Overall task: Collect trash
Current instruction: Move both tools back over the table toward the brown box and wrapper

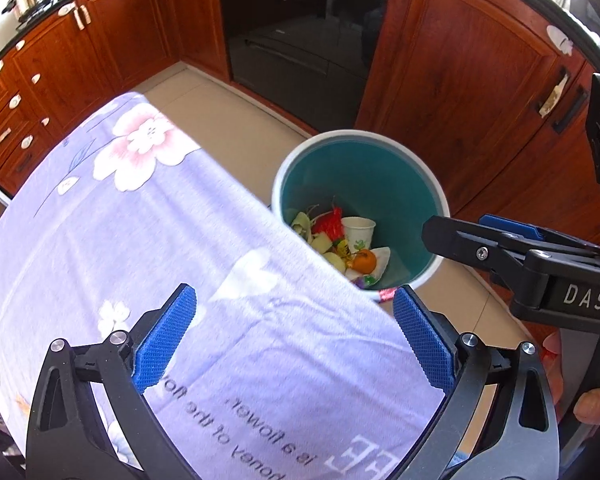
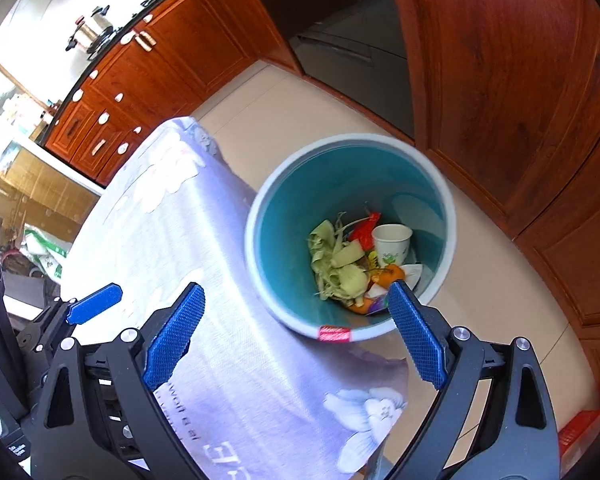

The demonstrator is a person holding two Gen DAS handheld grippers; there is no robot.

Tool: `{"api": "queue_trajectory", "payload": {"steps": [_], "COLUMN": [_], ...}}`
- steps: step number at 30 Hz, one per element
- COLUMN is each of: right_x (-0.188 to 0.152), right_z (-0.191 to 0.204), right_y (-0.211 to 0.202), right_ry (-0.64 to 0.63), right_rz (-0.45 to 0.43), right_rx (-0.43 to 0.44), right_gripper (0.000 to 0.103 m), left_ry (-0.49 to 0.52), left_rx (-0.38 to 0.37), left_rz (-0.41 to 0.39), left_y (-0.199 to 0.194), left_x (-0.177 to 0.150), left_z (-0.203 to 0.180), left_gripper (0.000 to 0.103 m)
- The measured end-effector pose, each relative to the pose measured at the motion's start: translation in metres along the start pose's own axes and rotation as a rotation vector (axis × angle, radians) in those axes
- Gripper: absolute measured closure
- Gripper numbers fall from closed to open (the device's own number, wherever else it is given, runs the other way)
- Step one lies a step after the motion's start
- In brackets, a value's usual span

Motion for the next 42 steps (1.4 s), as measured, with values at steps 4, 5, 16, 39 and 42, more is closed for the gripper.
{"api": "queue_trajectory", "payload": {"steps": [4, 5, 16, 39, 42], "right_x": [-0.015, -0.02, -0.09, -0.211, -0.216], "right_z": [0.025, 0.03, 0.134, 0.259, 0.259], "right_y": [-0.012, -0.015, -0.024, -0.027, -0.028], "right_ry": [-0.043, -0.054, -0.245, -0.6, -0.627], "right_rz": [-0.005, -0.004, 0.051, 0.187, 0.198], "right_rx": [0.016, 0.023, 0.096, 0.218, 0.234], "right_gripper": [0.011, 0.011, 0.011, 0.011, 0.011], "left_ry": [-0.046, -0.061, -0.245, -0.564, -0.553], "left_rx": [0.016, 0.02, 0.116, 0.247, 0.244], "left_rz": [-0.01, -0.01, -0.043, -0.039, -0.037], "left_y": [-0.02, -0.025, -0.096, -0.155, -0.163], "left_x": [-0.026, -0.035, -0.144, -0.277, -0.29], "left_z": [0.017, 0.022, 0.098, 0.17, 0.168], "left_gripper": [0.004, 0.004, 0.004, 0.004, 0.004]}}
Point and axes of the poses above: each gripper's, at about its wrist camera, not at the fingertips, and y roughly the way its jaws point, z to its left, x to its top, the point moved 3 cm from there along y, roughly the way its jaws point, and after that the axes turned 14 degrees about -x, right-handed, at the moved point
